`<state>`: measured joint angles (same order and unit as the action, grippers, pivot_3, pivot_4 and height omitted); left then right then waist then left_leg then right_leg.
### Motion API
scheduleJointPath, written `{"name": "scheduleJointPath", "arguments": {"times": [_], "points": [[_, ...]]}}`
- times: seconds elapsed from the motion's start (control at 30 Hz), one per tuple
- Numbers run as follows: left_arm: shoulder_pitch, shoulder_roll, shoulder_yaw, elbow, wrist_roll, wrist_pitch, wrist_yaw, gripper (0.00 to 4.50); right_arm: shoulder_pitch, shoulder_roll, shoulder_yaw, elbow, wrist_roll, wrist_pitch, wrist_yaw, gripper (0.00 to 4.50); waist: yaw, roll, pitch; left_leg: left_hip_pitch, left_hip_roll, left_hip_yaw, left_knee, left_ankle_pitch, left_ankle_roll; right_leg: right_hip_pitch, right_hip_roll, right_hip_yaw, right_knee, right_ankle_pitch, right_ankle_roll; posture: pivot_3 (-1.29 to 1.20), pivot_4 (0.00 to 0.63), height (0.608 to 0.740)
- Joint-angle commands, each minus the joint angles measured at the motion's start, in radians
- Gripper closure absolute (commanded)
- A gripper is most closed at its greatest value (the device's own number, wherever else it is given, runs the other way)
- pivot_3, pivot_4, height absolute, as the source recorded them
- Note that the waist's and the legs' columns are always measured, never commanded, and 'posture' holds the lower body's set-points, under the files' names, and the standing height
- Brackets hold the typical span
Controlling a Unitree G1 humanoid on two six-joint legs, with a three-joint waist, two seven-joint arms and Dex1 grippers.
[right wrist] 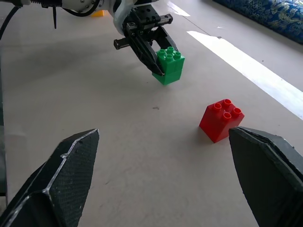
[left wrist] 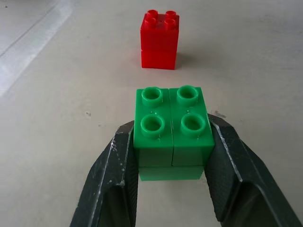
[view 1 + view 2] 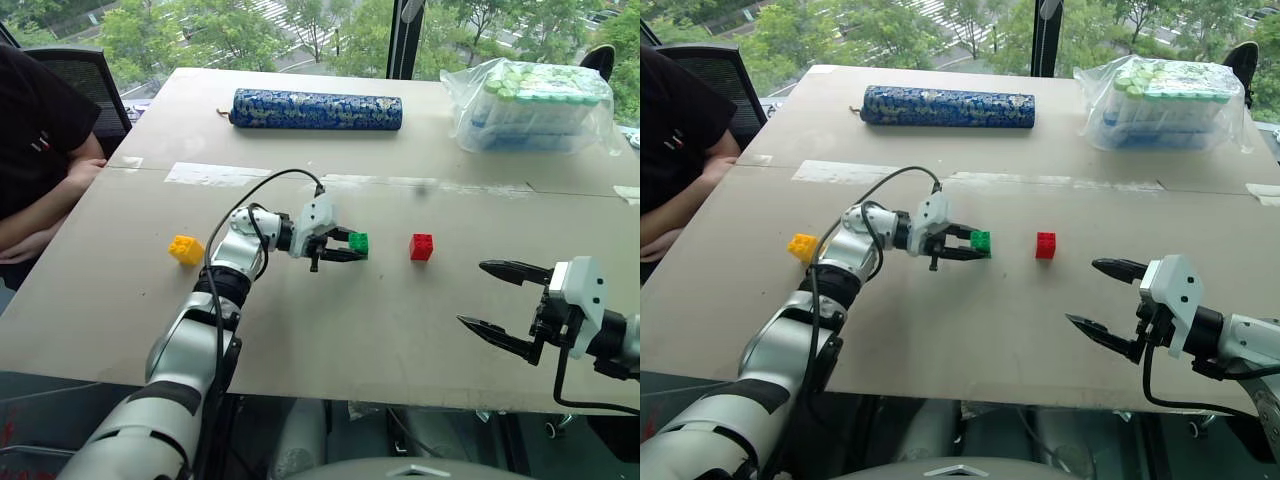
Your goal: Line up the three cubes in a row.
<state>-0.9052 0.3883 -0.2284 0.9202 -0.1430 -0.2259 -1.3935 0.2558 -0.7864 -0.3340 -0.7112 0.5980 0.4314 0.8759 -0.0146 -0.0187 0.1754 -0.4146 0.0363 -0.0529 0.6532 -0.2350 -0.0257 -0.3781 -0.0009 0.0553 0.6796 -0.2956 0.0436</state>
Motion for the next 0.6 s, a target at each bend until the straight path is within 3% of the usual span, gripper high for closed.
{"name": "scheduleJointPath", "arguments": {"times": [0.03,0.6], "points": [[-0.030,-0.016,0.023,0.047,0.017,-0.049,-0.009,3.21,0.023,0.005,-0.045,-0.042,0.011,-0.011,-0.015,0.00,-0.001,0.000,0.000,0.000,0.000,0.000,0.000,0.000,0.000,0.000,0.000,0.000,0.000,0.000,0.000,0.00,0.150,0.740],[-0.097,-0.059,0.043,0.177,0.089,-0.114,0.019,3.21,0.033,0.003,-0.070,-0.040,0.018,-0.019,-0.020,0.00,0.001,0.000,0.000,0.000,0.000,-0.001,0.000,0.000,0.000,0.000,0.000,0.000,0.001,0.000,0.000,0.00,0.150,0.740]]}}
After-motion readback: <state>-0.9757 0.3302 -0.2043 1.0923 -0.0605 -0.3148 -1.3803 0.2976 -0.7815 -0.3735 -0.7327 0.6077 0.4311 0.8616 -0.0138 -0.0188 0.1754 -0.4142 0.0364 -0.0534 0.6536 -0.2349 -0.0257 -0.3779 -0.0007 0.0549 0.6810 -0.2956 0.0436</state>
